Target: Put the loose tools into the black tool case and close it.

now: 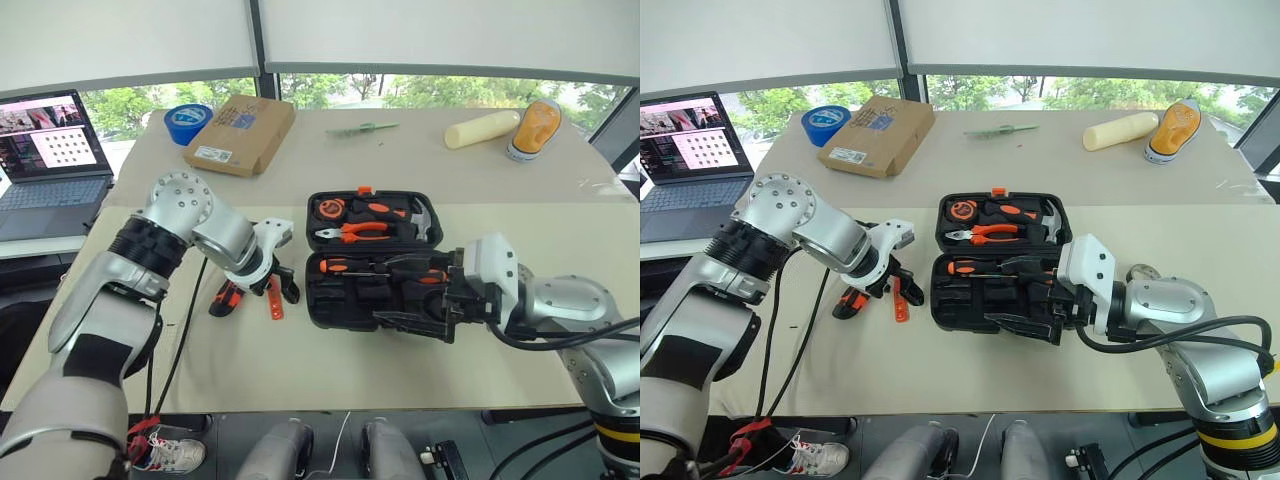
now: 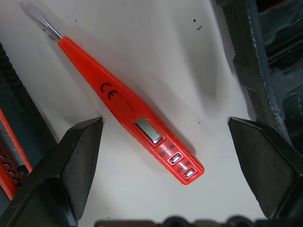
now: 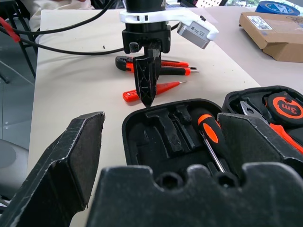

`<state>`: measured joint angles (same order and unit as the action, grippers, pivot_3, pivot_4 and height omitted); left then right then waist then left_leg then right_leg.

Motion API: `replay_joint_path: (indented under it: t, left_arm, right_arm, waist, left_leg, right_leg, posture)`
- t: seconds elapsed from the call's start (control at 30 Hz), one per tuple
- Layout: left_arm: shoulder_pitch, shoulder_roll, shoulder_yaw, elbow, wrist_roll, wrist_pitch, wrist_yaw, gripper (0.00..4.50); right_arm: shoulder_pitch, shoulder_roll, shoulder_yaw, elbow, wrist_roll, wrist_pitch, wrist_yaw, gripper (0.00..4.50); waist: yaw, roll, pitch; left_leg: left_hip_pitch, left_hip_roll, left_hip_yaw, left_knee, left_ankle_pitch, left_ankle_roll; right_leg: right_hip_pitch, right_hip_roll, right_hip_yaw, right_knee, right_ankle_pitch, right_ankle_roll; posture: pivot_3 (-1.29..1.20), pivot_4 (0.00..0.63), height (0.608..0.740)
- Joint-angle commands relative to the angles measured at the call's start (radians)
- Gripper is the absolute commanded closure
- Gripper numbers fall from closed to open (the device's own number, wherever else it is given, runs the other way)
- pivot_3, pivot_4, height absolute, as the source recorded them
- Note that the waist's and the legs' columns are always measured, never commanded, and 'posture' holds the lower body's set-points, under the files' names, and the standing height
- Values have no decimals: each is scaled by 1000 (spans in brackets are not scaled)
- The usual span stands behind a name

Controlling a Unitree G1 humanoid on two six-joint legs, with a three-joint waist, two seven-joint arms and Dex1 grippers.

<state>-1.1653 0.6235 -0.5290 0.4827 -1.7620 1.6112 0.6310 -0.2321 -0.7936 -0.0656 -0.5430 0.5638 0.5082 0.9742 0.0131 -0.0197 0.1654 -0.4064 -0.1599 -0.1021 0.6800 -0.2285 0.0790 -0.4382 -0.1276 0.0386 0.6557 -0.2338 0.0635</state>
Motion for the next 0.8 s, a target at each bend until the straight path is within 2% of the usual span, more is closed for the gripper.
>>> replay_joint_path:
  t: [0.03,0.13,0.17,0.3,0.67,0.77,0.8]
  left_arm:
    - [39,-26,14,-20,-30,3,48,0]
    - [62,-48,34,-15,-11,2,78,733]
    - [65,-58,44,-9,2,2,84,1251]
    - [71,-77,65,13,23,3,101,2403]
    - [106,-55,58,-20,78,3,70,2403]
    - [115,-54,60,-35,94,3,59,3052]
    - [116,-54,62,-36,98,3,56,3476]
  right_arm:
    - [-15,-3,-26,-28,5,-20,-14,59]
    - [-18,-1,-25,-33,7,-19,-23,0]
    - [-16,-2,-27,-35,9,-18,-25,0]
    - [-3,-6,-35,-44,12,-20,-30,0]
    - [7,-8,-44,-57,16,-16,-44,0]
    - [8,-9,-45,-57,17,-18,-45,0]
    - [8,-9,-46,-57,18,-19,-44,0]
  waist:
    - [1,0,0]
    - [2,0,-2]
    - [3,0,-2]
    - [10,0,-2]
    - [20,0,-4]
    - [20,0,-4]
    - [21,0,-4]
  left_leg:
    - [0,0,0,0,0,0]
    - [2,0,0,0,0,0]
    - [2,0,0,0,0,0]
    - [2,0,0,0,0,0]
    - [5,0,1,0,-1,-1]
    - [6,0,1,0,-1,-1]
    - [6,0,1,0,-1,-1]
  right_leg:
    - [0,0,0,0,0,0]
    - [2,0,0,0,0,0]
    - [2,0,0,0,0,0]
    - [2,0,0,0,0,0]
    - [5,0,0,0,0,0]
    - [5,0,0,0,0,0]
    - [5,0,0,0,0,0]
  posture:
    - [0,150,735]
    - [0,150,735]
    - [0,150,735]
    - [0,150,735]
    - [0,150,735]
    - [0,150,735]
    - [0,150,735]
